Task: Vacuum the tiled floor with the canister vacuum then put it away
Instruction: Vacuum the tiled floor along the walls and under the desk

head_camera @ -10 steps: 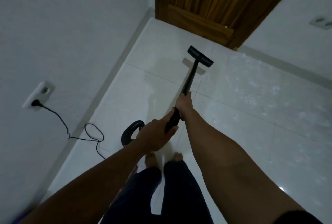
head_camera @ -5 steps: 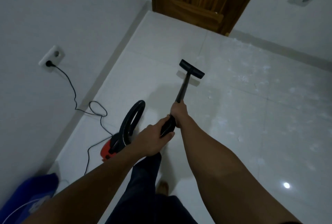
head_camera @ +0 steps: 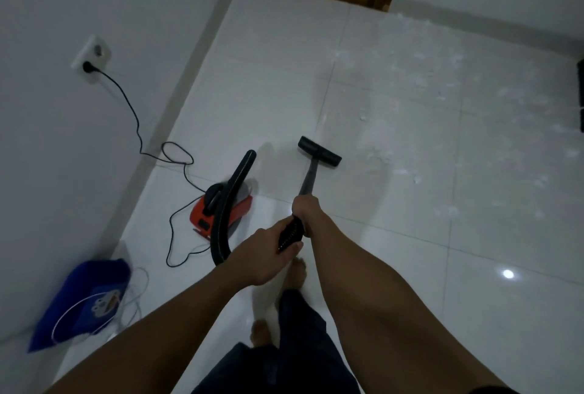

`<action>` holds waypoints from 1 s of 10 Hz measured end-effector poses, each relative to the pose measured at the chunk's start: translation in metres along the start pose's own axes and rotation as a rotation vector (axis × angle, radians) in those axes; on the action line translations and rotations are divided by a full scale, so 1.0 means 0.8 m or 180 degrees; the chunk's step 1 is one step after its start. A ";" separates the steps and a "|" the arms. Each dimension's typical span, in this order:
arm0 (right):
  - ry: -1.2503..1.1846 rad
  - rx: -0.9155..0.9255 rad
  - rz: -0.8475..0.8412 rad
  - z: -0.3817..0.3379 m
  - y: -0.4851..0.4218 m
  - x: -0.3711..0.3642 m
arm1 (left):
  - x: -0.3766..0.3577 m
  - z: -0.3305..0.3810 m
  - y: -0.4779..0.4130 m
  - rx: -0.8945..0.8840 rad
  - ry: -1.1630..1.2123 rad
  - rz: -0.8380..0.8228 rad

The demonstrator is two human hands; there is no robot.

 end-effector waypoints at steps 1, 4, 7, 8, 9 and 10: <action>0.0094 -0.0055 -0.0137 0.040 0.023 -0.028 | -0.020 -0.016 0.038 0.0017 0.0121 -0.0058; -0.0320 0.0268 -0.0113 0.129 0.103 -0.070 | -0.076 -0.047 0.129 0.0106 0.0151 -0.0274; -0.0247 0.0021 -0.0052 0.181 0.043 -0.079 | -0.133 -0.074 0.123 0.0286 -0.0169 -0.0408; -0.0513 0.0036 -0.0043 0.190 -0.007 -0.076 | -0.146 -0.072 0.094 0.0459 -0.0212 -0.0425; -0.0624 -0.0017 -0.0036 0.177 -0.019 -0.041 | -0.161 -0.070 0.053 0.0641 -0.0228 -0.0471; -0.0542 0.0032 -0.0062 0.157 -0.035 0.004 | -0.171 -0.061 0.006 0.0692 -0.0194 -0.0402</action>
Point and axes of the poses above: each hand's wrist, its own y-axis away from the middle knuckle, its own x-axis out of the back of the hand, z = x × y, the point moved 9 cm from there along -y, towards the middle knuckle, and after that the axes turned 15 degrees about y, right-handed, at the moved point
